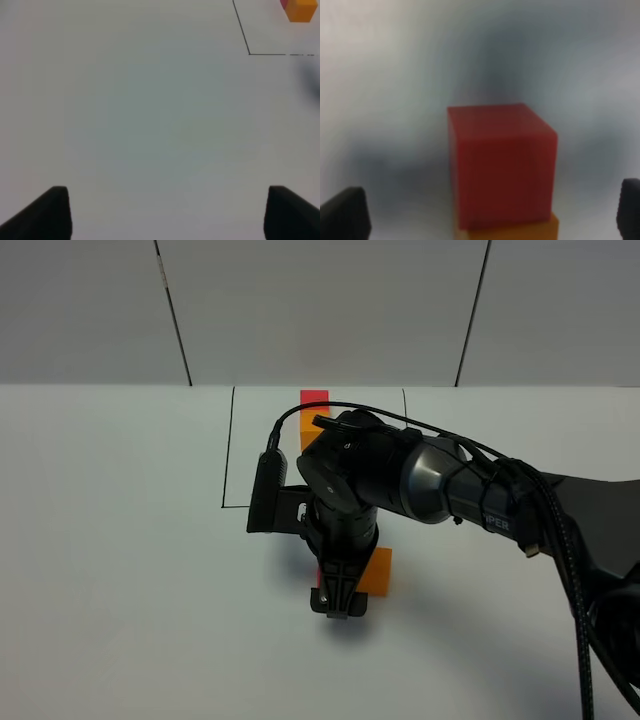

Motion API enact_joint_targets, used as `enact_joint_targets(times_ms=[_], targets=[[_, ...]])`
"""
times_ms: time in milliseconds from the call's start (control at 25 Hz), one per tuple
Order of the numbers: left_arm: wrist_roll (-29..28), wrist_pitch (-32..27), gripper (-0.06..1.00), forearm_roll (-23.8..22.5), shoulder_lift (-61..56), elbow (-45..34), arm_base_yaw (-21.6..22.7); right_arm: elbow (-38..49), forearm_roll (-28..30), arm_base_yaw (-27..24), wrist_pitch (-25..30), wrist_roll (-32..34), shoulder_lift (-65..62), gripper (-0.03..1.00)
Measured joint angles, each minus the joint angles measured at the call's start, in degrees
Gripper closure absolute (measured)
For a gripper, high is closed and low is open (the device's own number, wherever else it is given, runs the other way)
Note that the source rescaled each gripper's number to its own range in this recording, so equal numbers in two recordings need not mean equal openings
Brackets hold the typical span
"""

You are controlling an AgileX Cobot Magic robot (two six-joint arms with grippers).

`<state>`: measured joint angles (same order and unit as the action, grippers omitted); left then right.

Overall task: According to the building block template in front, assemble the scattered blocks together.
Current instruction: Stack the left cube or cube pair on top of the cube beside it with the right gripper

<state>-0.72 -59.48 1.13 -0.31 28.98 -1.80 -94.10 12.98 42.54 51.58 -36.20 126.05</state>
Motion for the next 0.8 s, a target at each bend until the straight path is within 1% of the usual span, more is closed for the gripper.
enact_joint_targets(times_ms=[200, 520, 800], targets=[[0.00, 0.00, 0.30, 0.00, 0.00, 0.00, 0.00, 0.00, -0.11, -0.55, -0.06, -0.04, 1.57, 0.01], [0.00, 0.00, 0.30, 0.00, 0.00, 0.00, 0.00, 0.00, -0.53, -1.09, -0.76, -0.04, 2.86, 0.13], [0.00, 0.00, 0.30, 0.00, 0.00, 0.00, 0.00, -0.23, -1.78, -1.47, -0.55, 0.01, 4.30, 0.15]])
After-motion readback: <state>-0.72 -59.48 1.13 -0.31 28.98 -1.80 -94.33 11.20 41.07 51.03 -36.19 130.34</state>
